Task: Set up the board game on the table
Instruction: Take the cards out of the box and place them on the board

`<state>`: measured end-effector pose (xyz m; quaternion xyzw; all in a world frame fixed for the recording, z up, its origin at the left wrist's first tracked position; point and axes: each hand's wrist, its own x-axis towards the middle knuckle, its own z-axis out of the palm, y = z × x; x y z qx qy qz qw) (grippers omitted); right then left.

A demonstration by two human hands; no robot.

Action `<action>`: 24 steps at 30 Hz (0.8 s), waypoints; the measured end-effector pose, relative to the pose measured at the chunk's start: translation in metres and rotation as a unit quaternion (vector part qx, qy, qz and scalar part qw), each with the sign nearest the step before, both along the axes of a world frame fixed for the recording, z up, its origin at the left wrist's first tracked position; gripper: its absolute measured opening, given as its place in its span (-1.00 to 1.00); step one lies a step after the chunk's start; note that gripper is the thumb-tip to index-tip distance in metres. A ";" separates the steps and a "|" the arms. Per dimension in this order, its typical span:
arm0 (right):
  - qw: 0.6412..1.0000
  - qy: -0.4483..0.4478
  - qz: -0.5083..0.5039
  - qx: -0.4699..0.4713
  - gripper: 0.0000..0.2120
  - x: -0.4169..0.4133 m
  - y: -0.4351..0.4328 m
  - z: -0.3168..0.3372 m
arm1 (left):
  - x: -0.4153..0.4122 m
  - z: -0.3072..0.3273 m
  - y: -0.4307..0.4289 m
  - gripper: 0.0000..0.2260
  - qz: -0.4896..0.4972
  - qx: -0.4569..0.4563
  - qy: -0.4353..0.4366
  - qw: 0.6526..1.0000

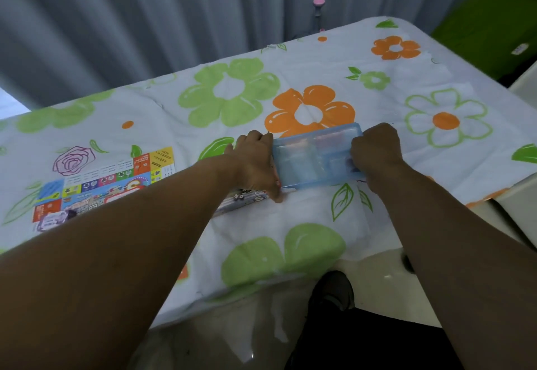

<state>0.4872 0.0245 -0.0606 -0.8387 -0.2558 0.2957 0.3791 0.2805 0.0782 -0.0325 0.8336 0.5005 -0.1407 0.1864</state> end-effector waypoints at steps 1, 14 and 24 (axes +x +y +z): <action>1.000 -0.001 0.011 -0.002 -0.52 -0.002 -0.001 0.002 | -0.002 0.001 -0.001 0.03 0.004 -0.001 -0.002 1.000; 0.991 0.020 0.132 0.021 -0.81 -0.036 0.002 0.008 | -0.002 0.007 -0.011 0.10 -0.014 0.013 -0.003 1.000; 0.975 0.109 0.194 0.000 -0.81 -0.053 -0.006 0.020 | 0.000 0.006 -0.012 0.14 -0.015 0.013 -0.003 1.000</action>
